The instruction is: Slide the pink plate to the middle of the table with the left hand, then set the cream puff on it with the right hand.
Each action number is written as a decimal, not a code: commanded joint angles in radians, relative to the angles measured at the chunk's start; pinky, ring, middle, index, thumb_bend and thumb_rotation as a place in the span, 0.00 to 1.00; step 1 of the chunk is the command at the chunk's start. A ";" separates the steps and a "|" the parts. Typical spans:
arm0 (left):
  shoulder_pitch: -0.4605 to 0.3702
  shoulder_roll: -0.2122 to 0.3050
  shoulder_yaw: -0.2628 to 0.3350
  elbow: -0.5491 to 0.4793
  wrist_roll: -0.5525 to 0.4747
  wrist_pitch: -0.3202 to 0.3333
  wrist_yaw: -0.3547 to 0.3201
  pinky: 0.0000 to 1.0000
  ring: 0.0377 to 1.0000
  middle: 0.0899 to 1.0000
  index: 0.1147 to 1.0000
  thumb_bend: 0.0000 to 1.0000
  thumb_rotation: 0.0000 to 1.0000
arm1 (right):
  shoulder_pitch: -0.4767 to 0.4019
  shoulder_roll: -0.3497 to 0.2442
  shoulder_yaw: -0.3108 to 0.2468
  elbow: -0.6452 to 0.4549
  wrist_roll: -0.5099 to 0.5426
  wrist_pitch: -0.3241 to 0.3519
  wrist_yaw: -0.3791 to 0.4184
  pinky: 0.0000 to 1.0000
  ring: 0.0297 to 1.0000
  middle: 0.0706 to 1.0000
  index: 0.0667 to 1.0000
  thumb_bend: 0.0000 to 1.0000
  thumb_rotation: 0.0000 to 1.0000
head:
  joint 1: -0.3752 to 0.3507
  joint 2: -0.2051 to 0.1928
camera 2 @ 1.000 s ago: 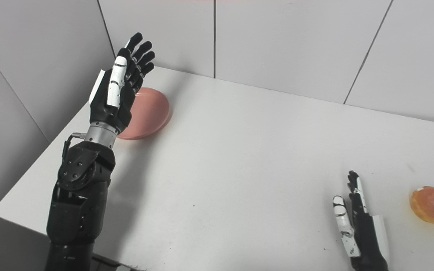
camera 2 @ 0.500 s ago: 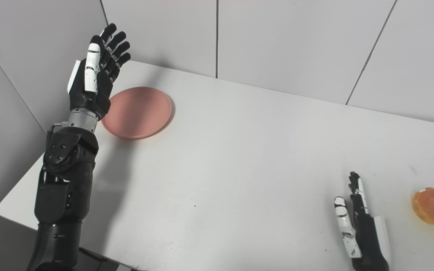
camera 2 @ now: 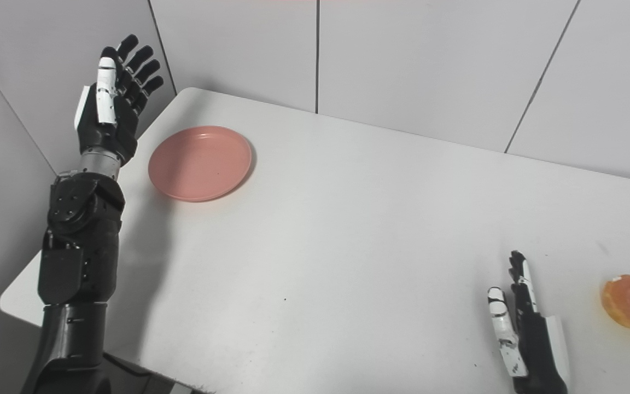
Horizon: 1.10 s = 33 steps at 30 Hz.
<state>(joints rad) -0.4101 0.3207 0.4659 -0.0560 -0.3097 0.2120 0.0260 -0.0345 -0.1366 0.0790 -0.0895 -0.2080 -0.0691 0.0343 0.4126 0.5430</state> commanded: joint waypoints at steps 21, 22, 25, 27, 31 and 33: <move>-0.054 0.106 0.048 0.184 -0.067 -0.081 -0.005 0.87 0.88 0.86 0.85 0.42 1.00 | 0.018 -0.005 -0.005 -0.002 0.004 0.001 0.003 1.00 1.00 1.00 1.00 0.05 1.00 | 0.003 0.012; -0.056 0.105 0.050 0.192 -0.068 -0.080 -0.002 0.87 0.87 0.86 0.84 0.42 1.00 | 0.018 -0.005 -0.005 -0.004 0.005 0.004 0.004 1.00 1.00 1.00 1.00 0.05 1.00 | 0.003 0.014; -0.060 0.105 0.051 0.213 -0.068 -0.080 0.002 0.85 0.86 0.85 0.83 0.41 1.00 | 0.018 -0.004 -0.005 -0.006 -0.004 0.010 0.000 1.00 1.00 1.00 1.00 0.05 1.00 | 0.004 0.015; -0.061 0.106 0.050 0.226 -0.069 -0.080 -0.002 0.86 0.86 0.85 0.82 0.41 1.00 | 0.016 -0.007 -0.004 0.005 -0.008 -0.007 -0.003 1.00 1.00 1.00 1.00 0.05 1.00 | 0.004 0.017; -0.059 0.105 0.047 0.254 -0.069 -0.081 -0.008 0.86 0.86 0.85 0.83 0.40 1.00 | 0.018 -0.011 -0.003 0.001 -0.006 -0.011 0.002 1.00 1.00 1.00 1.00 0.05 1.00 | 0.004 0.021; -0.058 0.105 0.044 0.265 -0.064 -0.080 -0.005 0.86 0.86 0.85 0.84 0.40 1.00 | 0.022 -0.011 -0.002 -0.018 -0.016 0.012 0.002 1.00 1.00 1.00 1.00 0.06 1.00 | 0.003 0.022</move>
<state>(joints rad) -0.4324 0.3905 0.5093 0.2240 -0.3738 0.1704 0.0234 -0.0323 -0.1386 0.0788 -0.0946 -0.2173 -0.0663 0.0352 0.4172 0.5630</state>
